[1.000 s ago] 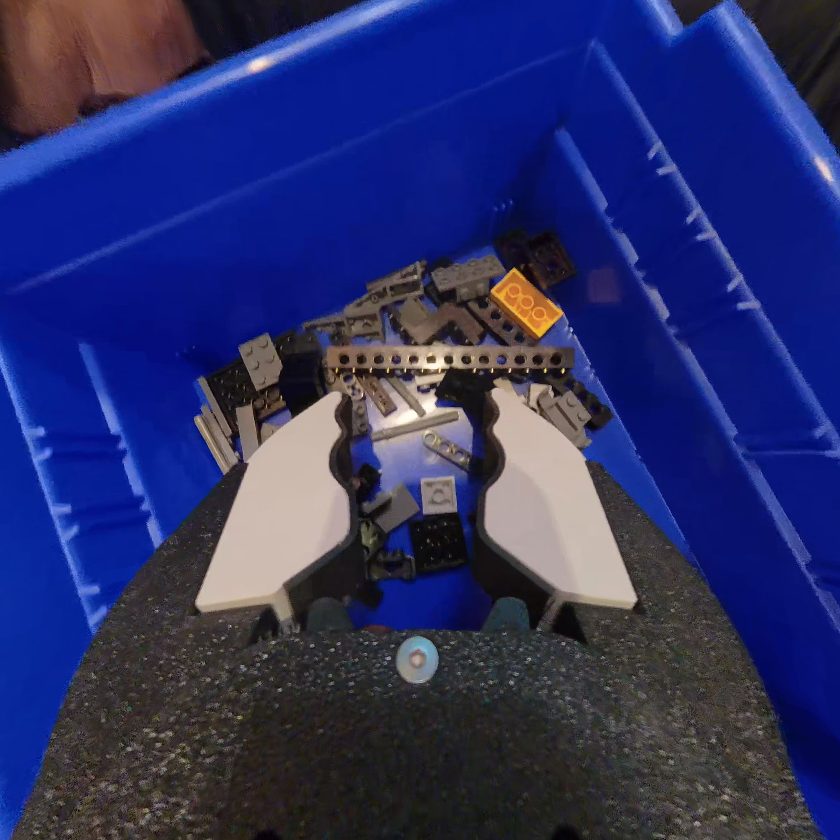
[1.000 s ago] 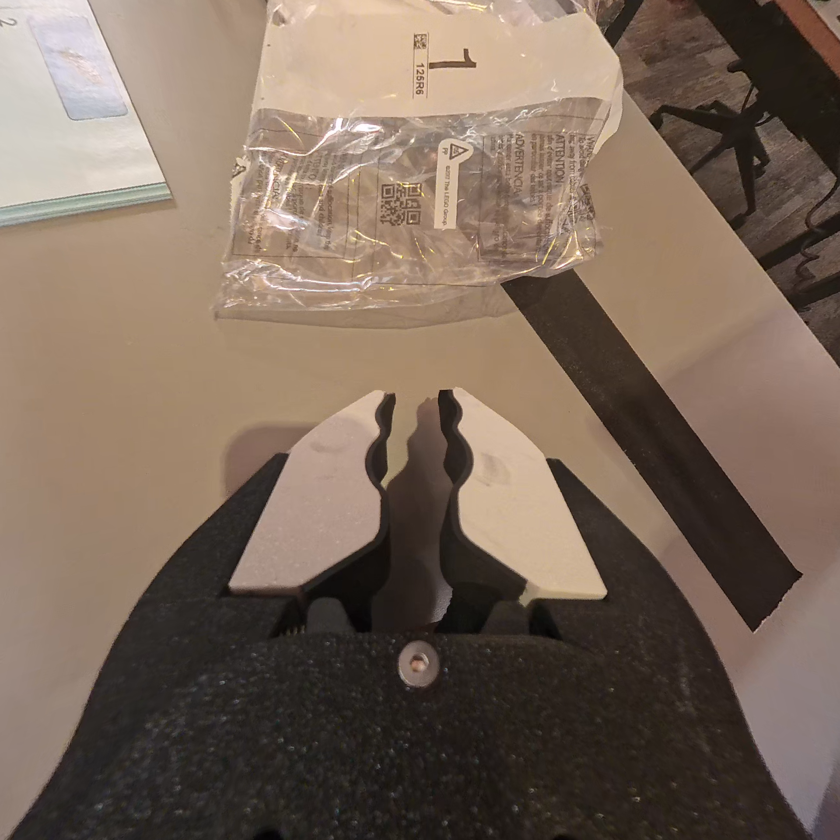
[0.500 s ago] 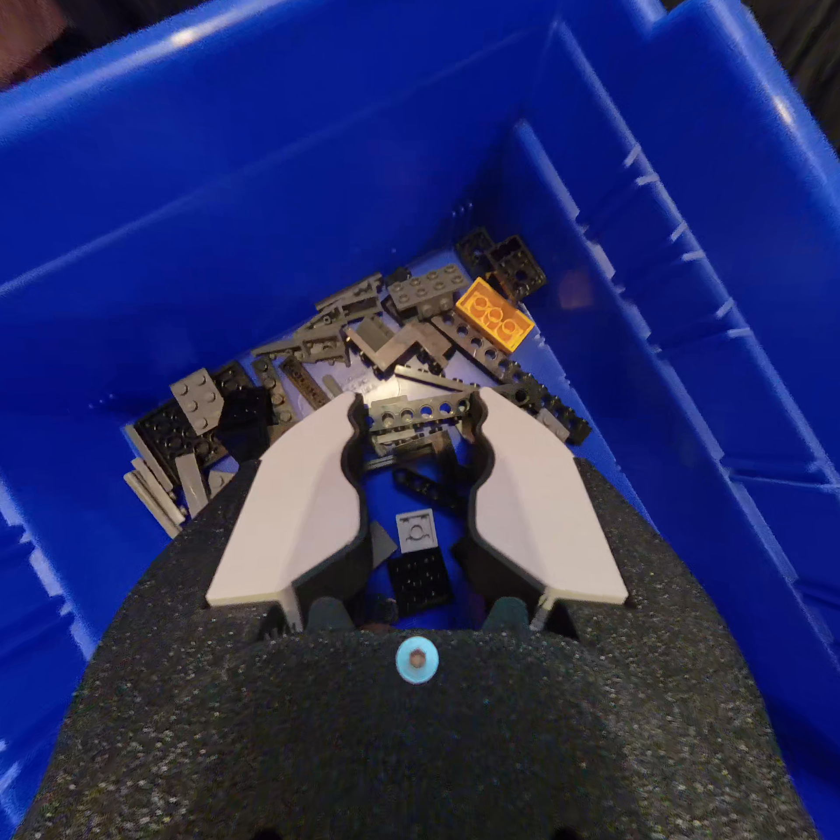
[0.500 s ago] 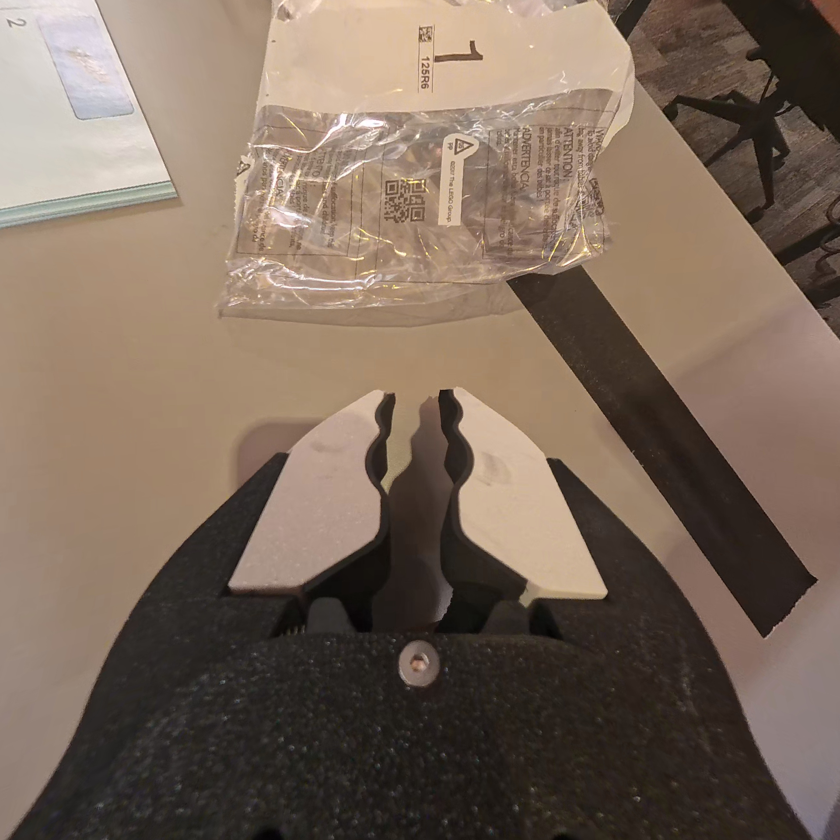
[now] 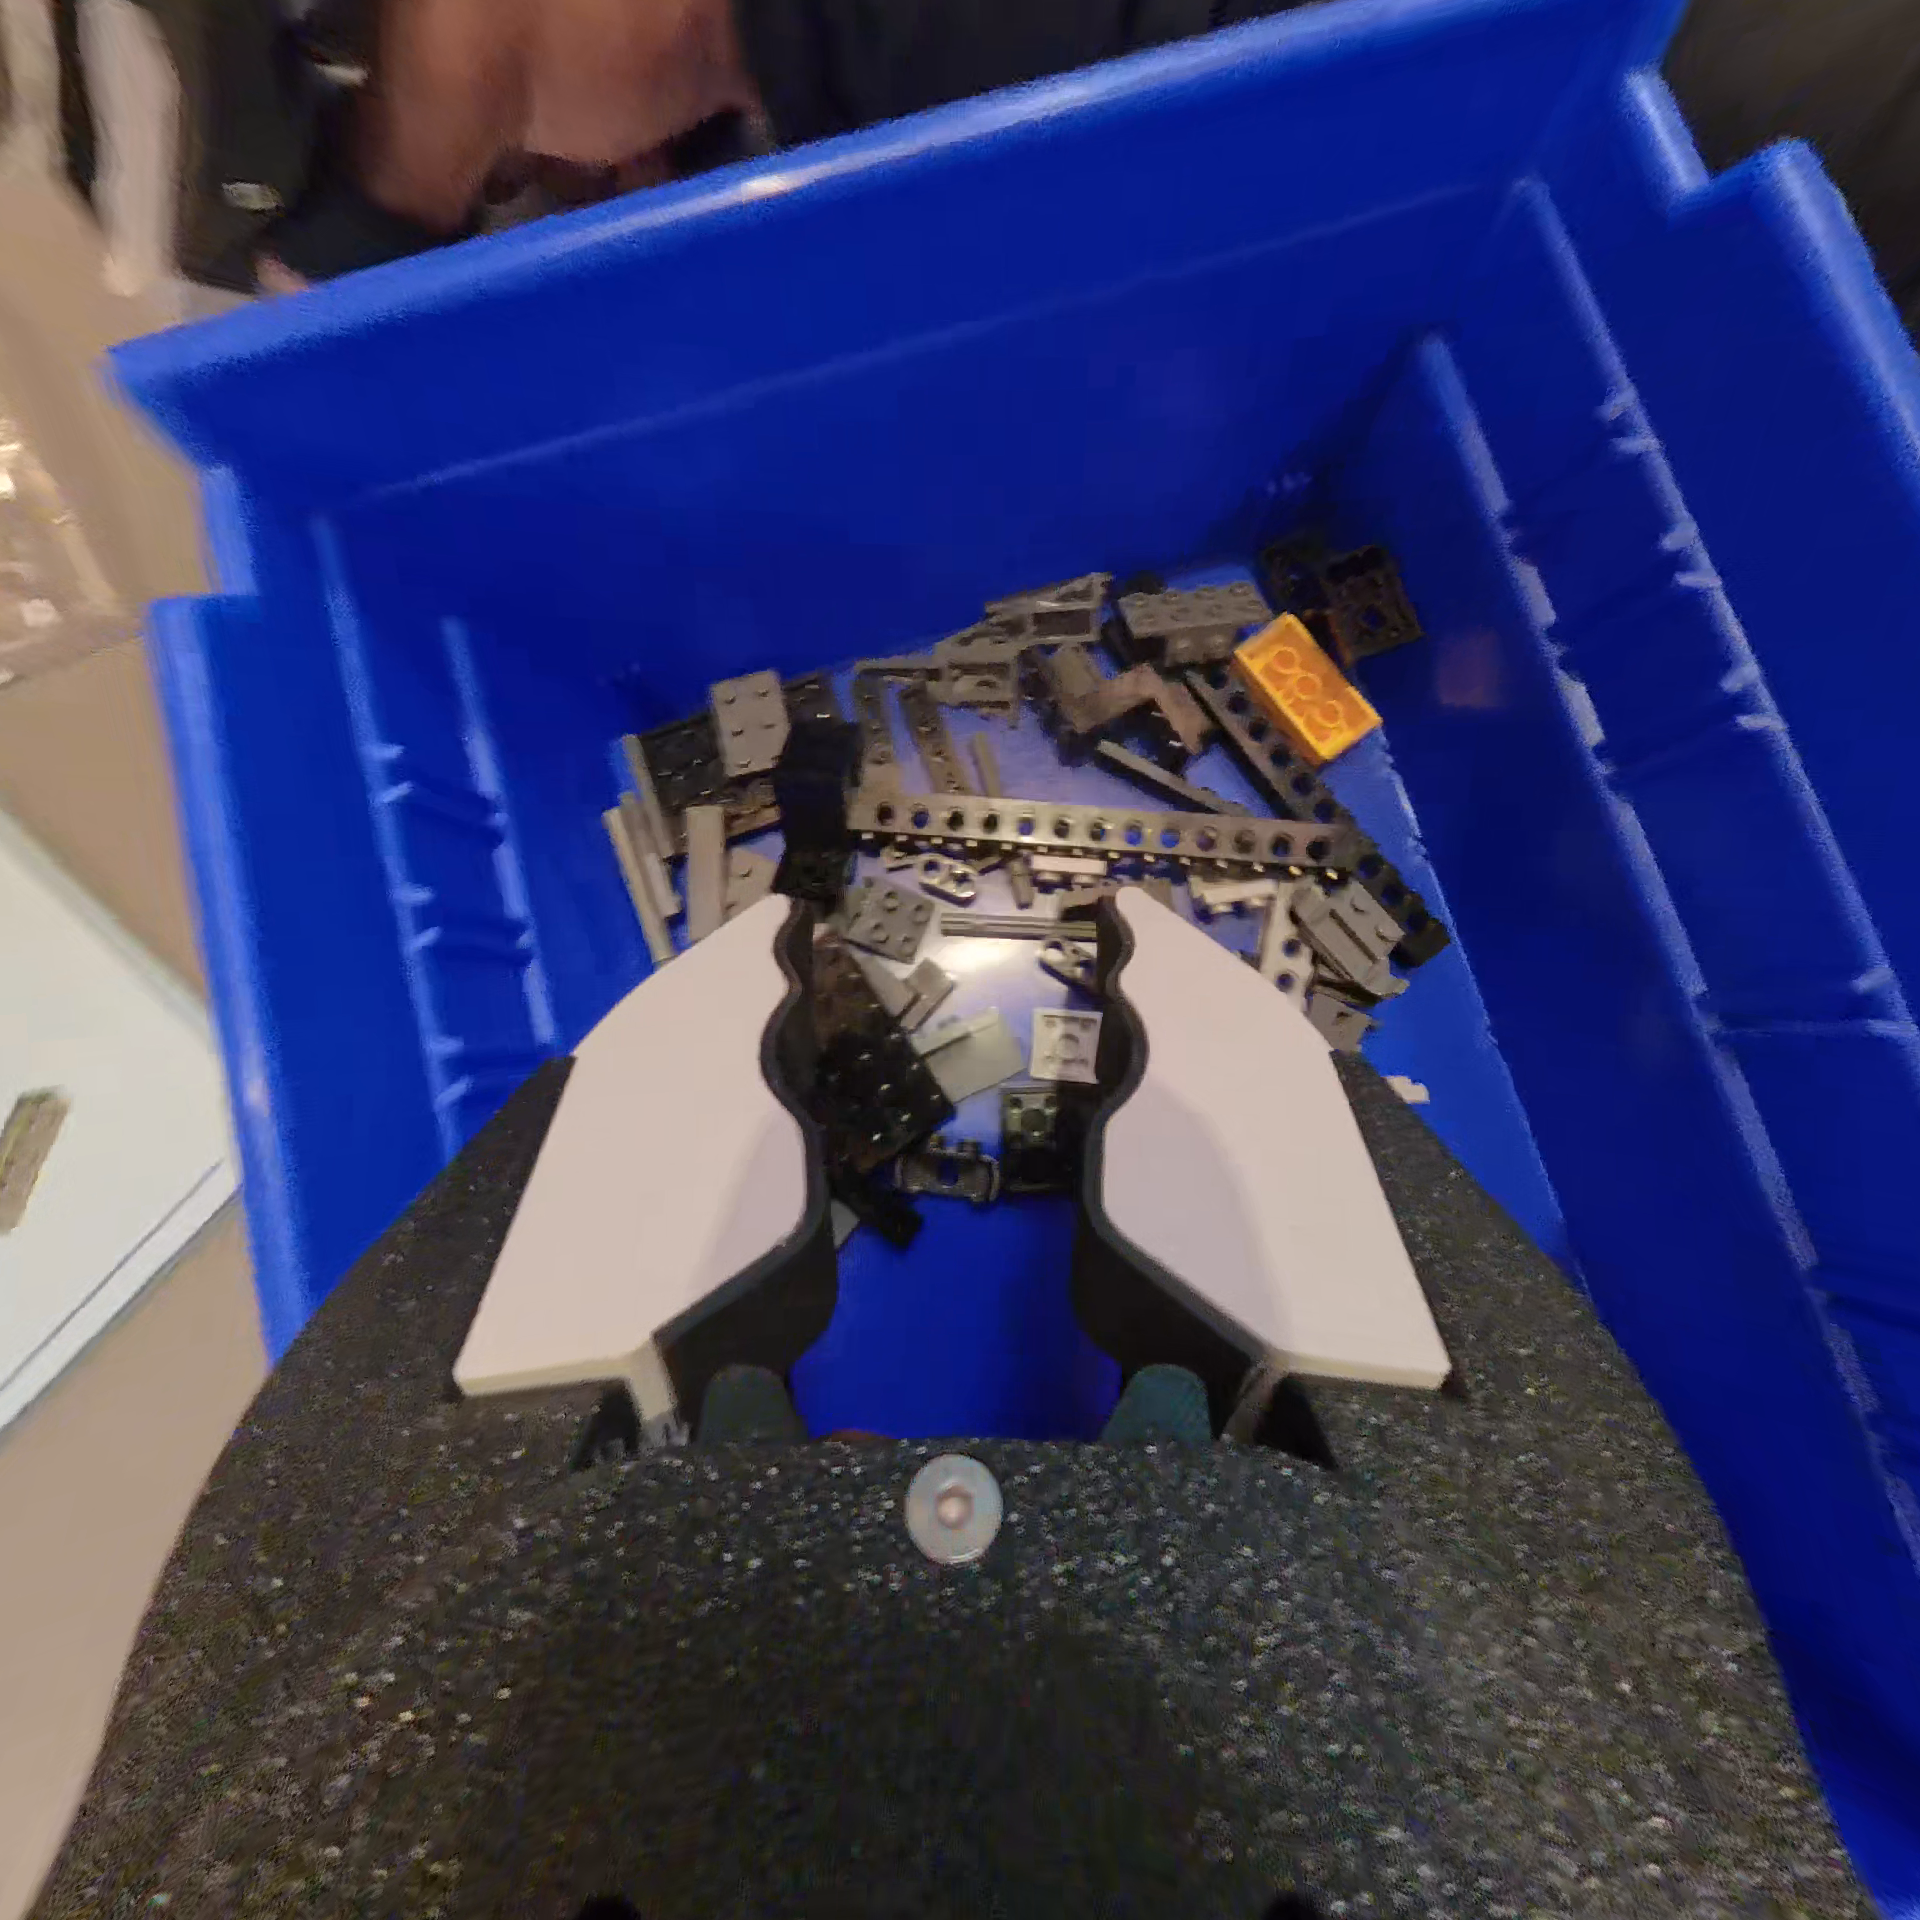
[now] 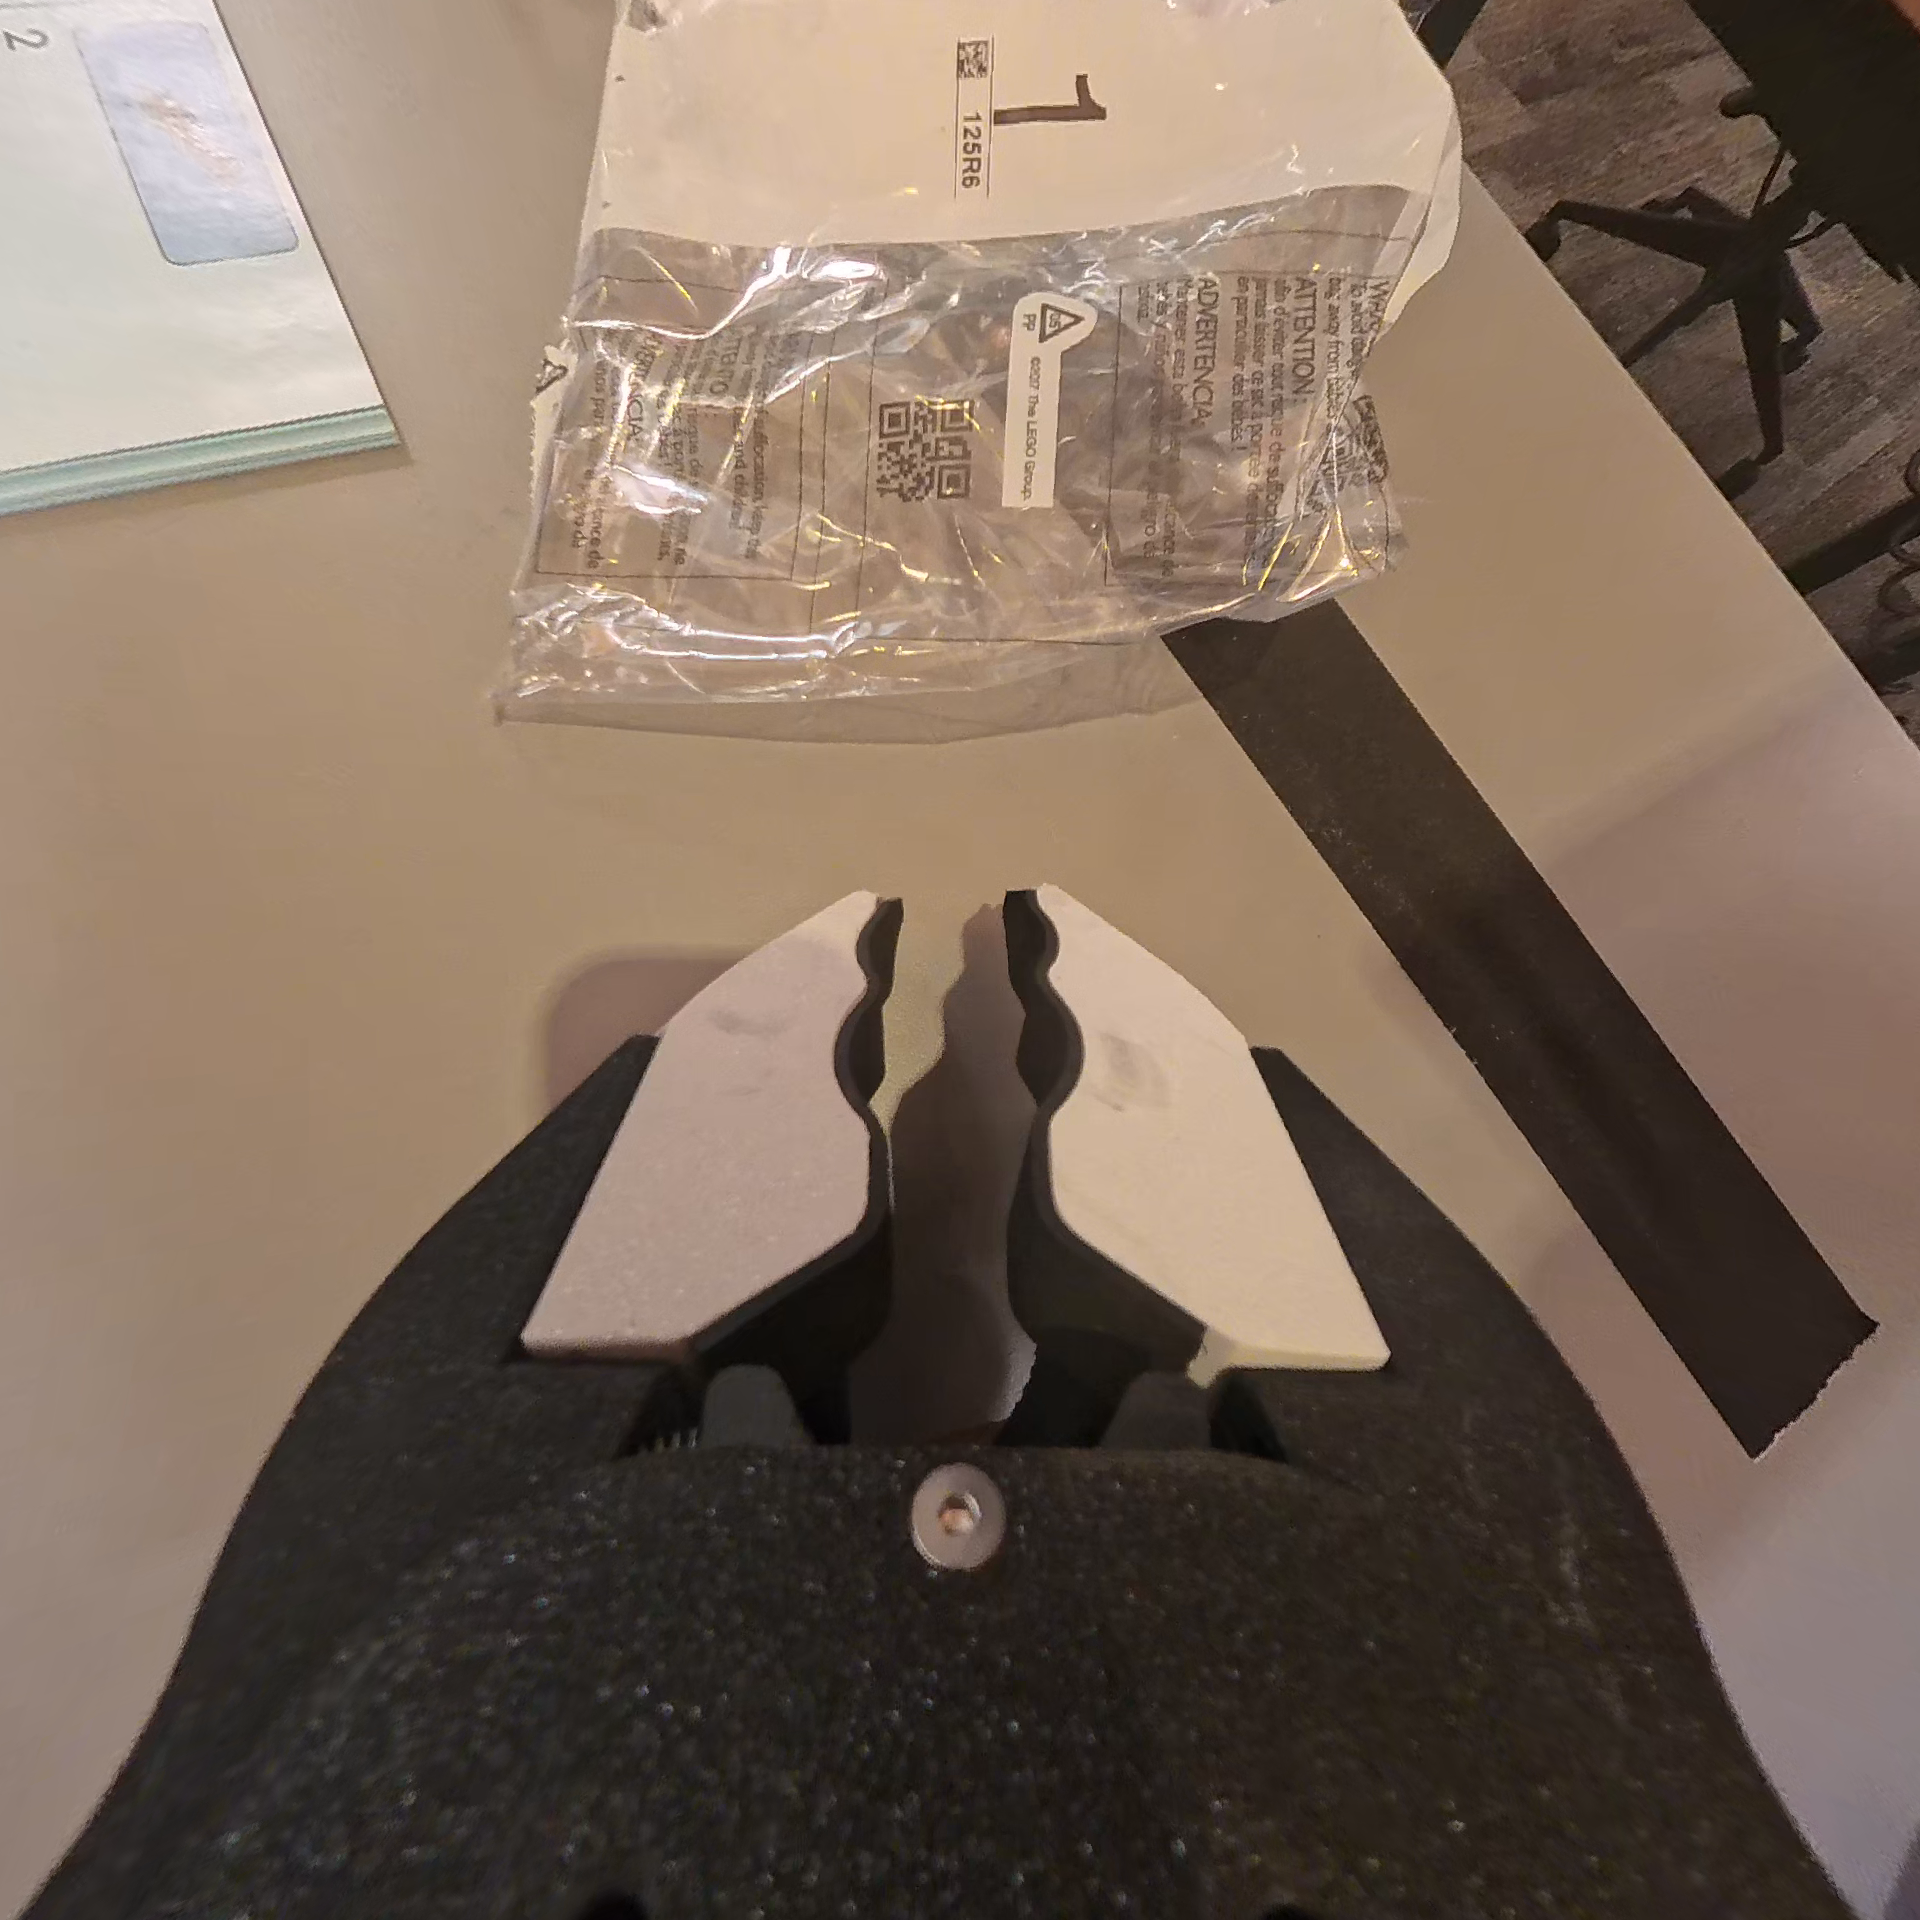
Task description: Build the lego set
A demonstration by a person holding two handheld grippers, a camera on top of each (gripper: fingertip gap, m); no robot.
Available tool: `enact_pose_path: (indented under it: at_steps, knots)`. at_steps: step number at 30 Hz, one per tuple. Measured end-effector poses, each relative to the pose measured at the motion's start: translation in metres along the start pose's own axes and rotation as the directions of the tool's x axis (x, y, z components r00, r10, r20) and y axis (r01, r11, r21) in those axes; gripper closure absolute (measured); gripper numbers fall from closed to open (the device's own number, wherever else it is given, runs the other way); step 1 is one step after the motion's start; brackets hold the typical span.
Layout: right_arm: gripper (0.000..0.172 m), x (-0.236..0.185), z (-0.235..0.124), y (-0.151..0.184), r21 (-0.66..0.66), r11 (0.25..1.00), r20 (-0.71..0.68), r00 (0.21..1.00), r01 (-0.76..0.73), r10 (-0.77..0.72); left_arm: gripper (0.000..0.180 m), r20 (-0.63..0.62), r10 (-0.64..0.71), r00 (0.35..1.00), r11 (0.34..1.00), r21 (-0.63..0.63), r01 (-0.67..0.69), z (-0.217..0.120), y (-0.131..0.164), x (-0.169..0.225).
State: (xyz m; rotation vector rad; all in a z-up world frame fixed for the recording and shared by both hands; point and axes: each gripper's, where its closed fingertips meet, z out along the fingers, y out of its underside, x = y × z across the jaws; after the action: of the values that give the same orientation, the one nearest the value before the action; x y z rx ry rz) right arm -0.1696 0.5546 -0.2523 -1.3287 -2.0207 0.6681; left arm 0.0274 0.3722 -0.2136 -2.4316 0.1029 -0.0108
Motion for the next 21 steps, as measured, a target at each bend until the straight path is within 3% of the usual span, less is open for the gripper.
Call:
enact_pose_path:
  at_steps: [5, 11, 15, 21]
  knots:
    - [0.15, 0.0, 0.0, 0.0, -0.003, 1.0, -0.005, 1.0, 0.004, -0.004, 0.128, 0.181, -0.059, 0.982, 0.997, 0.065, 0.048, -0.004, 0.002, -0.016]
    - [0.15, 0.0, 0.0, 0.0, 0.0, 1.0, -0.017, 1.0, 0.017, -0.017, 0.135, 0.314, 0.06, 0.948, 0.998, -0.054, -0.046, 0.006, 0.022, -0.026]
    - [0.15, 0.0, 0.0, 0.0, -0.001, 1.0, -0.01, 1.0, 0.013, -0.013, 0.138, 0.332, 0.131, 0.934, 0.986, -0.141, -0.088, 0.014, 0.033, -0.026]
    - [0.15, -0.001, 0.0, 0.0, 0.0, 1.0, -0.011, 1.0, 0.017, -0.017, 0.168, 0.368, 0.159, 0.916, 0.981, -0.164, -0.104, 0.015, 0.035, -0.035]
